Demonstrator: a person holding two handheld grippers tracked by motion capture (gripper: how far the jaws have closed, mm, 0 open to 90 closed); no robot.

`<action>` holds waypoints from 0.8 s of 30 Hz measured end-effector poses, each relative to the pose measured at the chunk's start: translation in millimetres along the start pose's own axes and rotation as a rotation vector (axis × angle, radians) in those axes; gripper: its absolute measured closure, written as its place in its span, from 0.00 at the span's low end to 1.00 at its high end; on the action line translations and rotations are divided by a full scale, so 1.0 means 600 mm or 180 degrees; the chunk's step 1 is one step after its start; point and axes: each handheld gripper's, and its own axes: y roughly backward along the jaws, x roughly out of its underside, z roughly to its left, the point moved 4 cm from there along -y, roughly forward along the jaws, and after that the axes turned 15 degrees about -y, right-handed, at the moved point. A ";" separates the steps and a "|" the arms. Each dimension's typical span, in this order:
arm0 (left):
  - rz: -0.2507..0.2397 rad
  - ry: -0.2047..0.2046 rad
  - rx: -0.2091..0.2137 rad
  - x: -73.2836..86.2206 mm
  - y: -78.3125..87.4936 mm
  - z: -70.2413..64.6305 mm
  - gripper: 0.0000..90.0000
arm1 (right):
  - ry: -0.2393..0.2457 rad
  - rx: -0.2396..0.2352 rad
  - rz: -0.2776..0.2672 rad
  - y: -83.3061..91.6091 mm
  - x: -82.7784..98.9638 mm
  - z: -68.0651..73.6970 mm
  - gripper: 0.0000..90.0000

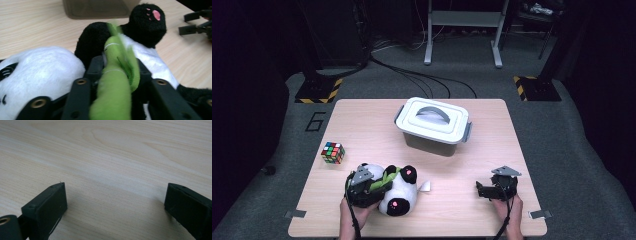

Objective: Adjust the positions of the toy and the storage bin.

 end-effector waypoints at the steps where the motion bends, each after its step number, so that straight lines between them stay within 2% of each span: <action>1: 0.0005 -0.0125 0.0030 -0.002 0.002 0.000 0.79 | 0.0001 -0.0002 -0.0001 0.000 0.000 0.000 0.04; 2: 0.0005 -0.0125 0.0030 -0.002 0.002 0.000 0.80 | 0.0001 -0.0002 -0.0001 0.000 0.000 0.000 0.04; 5: 0.0015 -0.0362 0.0107 -0.012 0.012 0.006 0.82 | 0.0004 -0.0009 0.0008 0.000 0.000 0.000 0.04; 6: 0.0015 -0.0362 0.0107 -0.012 0.012 0.006 0.82 | 0.0004 -0.0009 0.0008 0.000 0.000 0.000 0.04; 7: 0.0001 -0.0500 0.0139 -0.016 0.015 0.010 0.82 | 0.0005 -0.0010 0.0009 0.000 0.000 0.000 0.04; 8: 0.0001 -0.0500 0.0139 -0.016 0.015 0.010 0.82 | 0.0005 -0.0010 0.0009 0.000 0.000 0.000 0.04; 9: -0.0003 -0.0537 0.0187 -0.020 0.020 0.020 0.82 | 0.0001 -0.0007 0.0012 0.000 0.000 0.000 0.04; 11: -0.0070 -0.0516 0.0220 -0.023 0.025 0.036 0.82 | 0.0004 -0.0008 0.0012 0.000 0.000 0.000 0.04; 12: -0.0070 -0.0516 0.0220 -0.023 0.025 0.036 0.82 | 0.0004 -0.0008 0.0012 0.000 0.000 0.000 0.04; 15: -0.0129 -0.0630 0.0207 -0.031 0.034 0.068 0.82 | 0.0005 -0.0007 0.0010 0.000 0.000 0.000 0.04; 16: -0.0129 -0.0630 0.0207 -0.031 0.034 0.068 0.82 | 0.0005 -0.0007 0.0010 0.000 0.000 0.000 0.04; 17: -0.0154 -0.0687 0.0208 -0.037 0.036 0.081 0.82 | 0.0006 -0.0008 0.0010 0.000 0.000 0.000 0.04; 22: -0.0191 -0.0797 0.0222 -0.046 0.034 0.102 0.82 | 0.0004 -0.0008 0.0008 0.000 0.000 0.000 0.04; 24: -0.0176 -0.0924 0.0290 -0.051 0.028 0.117 0.82 | 0.0001 -0.0005 0.0007 0.000 0.000 0.000 0.04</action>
